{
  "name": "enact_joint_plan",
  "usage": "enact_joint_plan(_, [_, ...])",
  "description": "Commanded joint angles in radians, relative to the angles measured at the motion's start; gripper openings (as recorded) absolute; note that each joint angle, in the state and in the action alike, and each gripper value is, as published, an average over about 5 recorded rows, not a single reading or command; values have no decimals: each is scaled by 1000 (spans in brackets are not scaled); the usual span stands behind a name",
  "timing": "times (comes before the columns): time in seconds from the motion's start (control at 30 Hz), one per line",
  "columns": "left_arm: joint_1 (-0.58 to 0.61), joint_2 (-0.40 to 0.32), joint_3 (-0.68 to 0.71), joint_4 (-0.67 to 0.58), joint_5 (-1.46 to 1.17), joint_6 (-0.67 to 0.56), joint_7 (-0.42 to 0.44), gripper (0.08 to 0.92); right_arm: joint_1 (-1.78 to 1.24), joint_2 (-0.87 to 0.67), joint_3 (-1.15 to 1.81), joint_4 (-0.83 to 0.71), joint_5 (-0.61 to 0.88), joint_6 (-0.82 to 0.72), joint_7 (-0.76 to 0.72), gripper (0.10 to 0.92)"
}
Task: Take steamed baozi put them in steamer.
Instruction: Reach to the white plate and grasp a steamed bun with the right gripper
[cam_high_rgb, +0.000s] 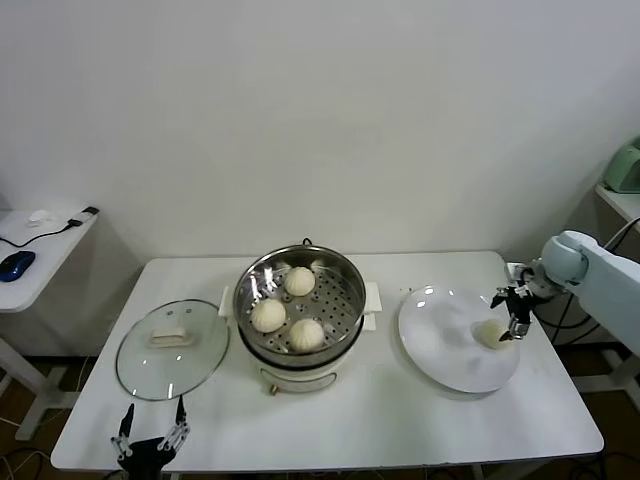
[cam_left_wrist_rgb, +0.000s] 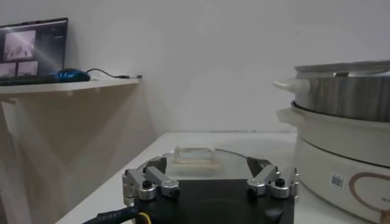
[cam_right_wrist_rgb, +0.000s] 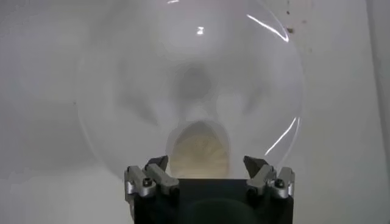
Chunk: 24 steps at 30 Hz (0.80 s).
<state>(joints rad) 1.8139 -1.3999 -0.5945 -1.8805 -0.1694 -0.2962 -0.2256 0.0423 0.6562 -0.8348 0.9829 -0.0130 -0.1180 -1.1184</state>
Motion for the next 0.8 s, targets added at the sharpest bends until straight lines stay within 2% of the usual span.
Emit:
enact_joint_plan(0.03, [2, -3, -1, 3, 2, -2, -1, 823, -50, 48, 40, -75, -51, -4, 18, 823])
enact_joint_plan(0.4, [3, -4, -4, 3, -2, -3, -2, 823, -75, 77, 68, -99, -94, 4, 16, 807])
enact_joint_plan(0.8, [-1, -2, -3, 7, -3, -3, -2, 823, 9, 55, 47, -49, -74, 10, -18, 488])
